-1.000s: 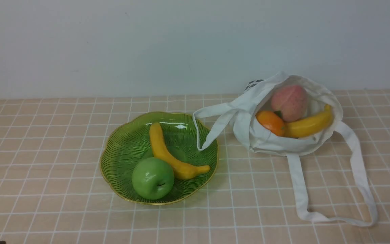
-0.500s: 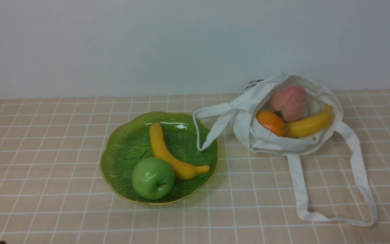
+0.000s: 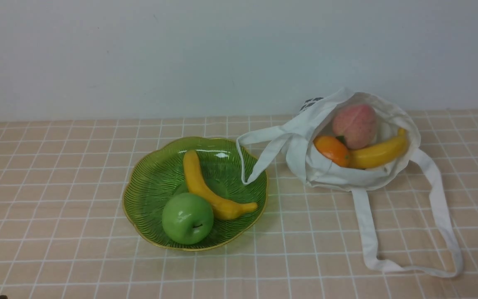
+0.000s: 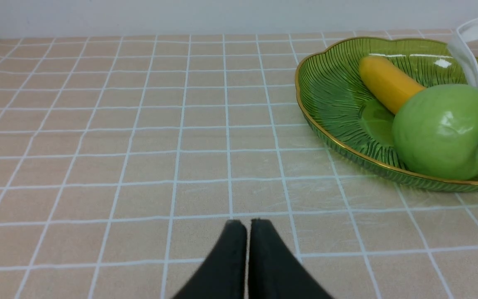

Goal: Take the fruit out of the bag on the brown coffee tablecloth and place them on the plate.

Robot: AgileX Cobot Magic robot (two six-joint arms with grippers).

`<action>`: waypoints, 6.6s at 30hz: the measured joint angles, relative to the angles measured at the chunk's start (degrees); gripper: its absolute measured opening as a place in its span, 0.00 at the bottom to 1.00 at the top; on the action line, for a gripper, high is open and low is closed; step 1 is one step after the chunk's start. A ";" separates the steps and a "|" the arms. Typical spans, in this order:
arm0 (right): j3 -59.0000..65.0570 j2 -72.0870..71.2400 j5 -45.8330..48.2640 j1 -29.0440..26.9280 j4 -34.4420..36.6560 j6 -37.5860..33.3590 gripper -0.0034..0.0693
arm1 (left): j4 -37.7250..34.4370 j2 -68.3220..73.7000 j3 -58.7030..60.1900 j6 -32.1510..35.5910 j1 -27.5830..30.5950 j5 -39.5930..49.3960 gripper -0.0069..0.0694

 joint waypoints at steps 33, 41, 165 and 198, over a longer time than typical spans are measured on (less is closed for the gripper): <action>-32.67 33.52 8.95 0.12 32.89 -28.44 0.03 | 0.00 0.00 0.00 0.00 0.00 0.00 0.08; -50.73 63.58 16.25 0.12 25.99 -31.03 0.03 | 0.00 0.00 0.00 0.00 0.00 0.00 0.08; -53.47 36.04 17.44 25.30 -29.57 24.05 0.03 | 0.00 0.00 0.00 0.00 0.00 0.00 0.08; -16.88 5.07 0.80 25.30 -31.91 22.43 0.03 | 0.00 0.00 0.00 0.00 0.00 0.00 0.08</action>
